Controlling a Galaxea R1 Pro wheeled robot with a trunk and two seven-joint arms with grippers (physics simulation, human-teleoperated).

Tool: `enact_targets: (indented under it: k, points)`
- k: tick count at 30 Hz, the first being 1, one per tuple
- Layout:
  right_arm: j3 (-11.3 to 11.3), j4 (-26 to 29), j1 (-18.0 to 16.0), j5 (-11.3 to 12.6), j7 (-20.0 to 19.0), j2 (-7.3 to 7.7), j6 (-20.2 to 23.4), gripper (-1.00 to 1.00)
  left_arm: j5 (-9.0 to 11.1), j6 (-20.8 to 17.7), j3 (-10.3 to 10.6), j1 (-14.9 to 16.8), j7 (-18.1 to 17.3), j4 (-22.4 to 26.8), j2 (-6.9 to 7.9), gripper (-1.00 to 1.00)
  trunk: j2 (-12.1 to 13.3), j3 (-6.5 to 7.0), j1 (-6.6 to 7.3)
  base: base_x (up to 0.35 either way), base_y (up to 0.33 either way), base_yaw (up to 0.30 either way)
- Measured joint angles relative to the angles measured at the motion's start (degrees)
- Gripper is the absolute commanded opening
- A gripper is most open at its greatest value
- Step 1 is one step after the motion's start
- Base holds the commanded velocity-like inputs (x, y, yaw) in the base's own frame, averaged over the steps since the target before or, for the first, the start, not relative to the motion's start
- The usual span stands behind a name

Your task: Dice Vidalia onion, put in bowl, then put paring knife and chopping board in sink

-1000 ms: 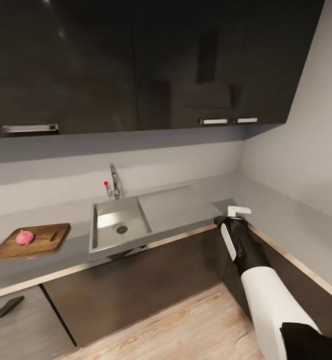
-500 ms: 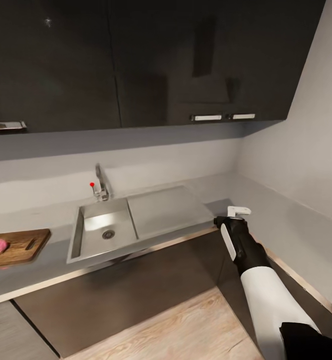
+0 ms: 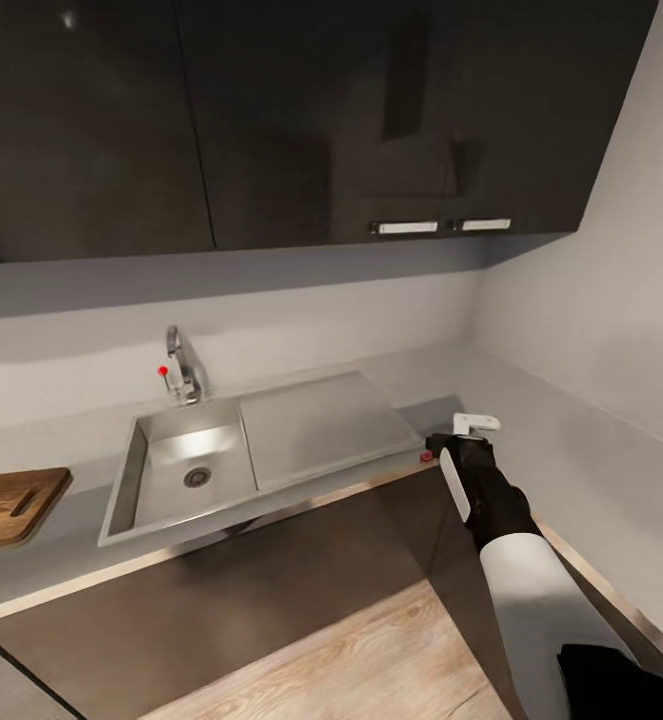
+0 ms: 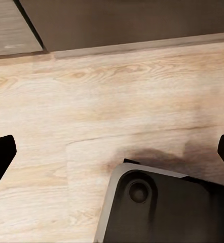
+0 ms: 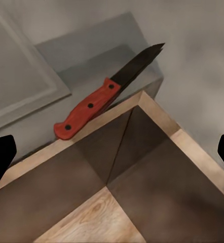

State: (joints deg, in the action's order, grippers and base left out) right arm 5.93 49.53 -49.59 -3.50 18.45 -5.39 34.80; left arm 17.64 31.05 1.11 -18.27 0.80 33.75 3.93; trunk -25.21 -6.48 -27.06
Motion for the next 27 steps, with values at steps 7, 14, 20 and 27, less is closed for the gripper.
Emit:
enact_targets:
  k: [7, 14, 20, 27]
  points:
    - [0.0, -0.3, 0.0, 0.0, 0.0, 0.00, -0.9, 1.00, 0.0, 0.0, 0.0, 0.0, 0.0, -0.1, 0.00, 1.00, 0.0, -0.65, -0.01, 0.009, -0.002, 0.000]
    - [0.0, -0.3, 0.0, 0.0, 0.0, -0.42, -1.1, 1.00, 0.0, 0.0, 0.0, 0.0, 0.0, 0.0, 0.00, 1.00, 0.0, -1.31, 0.02, 0.160, 0.071, 0.000]
    - [0.0, -0.3, 0.0, 0.0, 0.0, -0.55, -1.1, 1.00, 0.0, 0.0, 0.0, 0.0, 0.0, -0.1, 0.00, 1.00, 0.0, -1.87, 0.00, 0.126, 0.026, 0.000]
    - [0.0, -0.3, 0.0, -0.1, 0.0, -0.53, -1.1, 1.00, 0.0, 0.0, 0.0, 0.0, 0.0, -0.3, 0.00, 1.00, 0.0, -2.53, -0.01, 0.012, 0.002, 0.000]
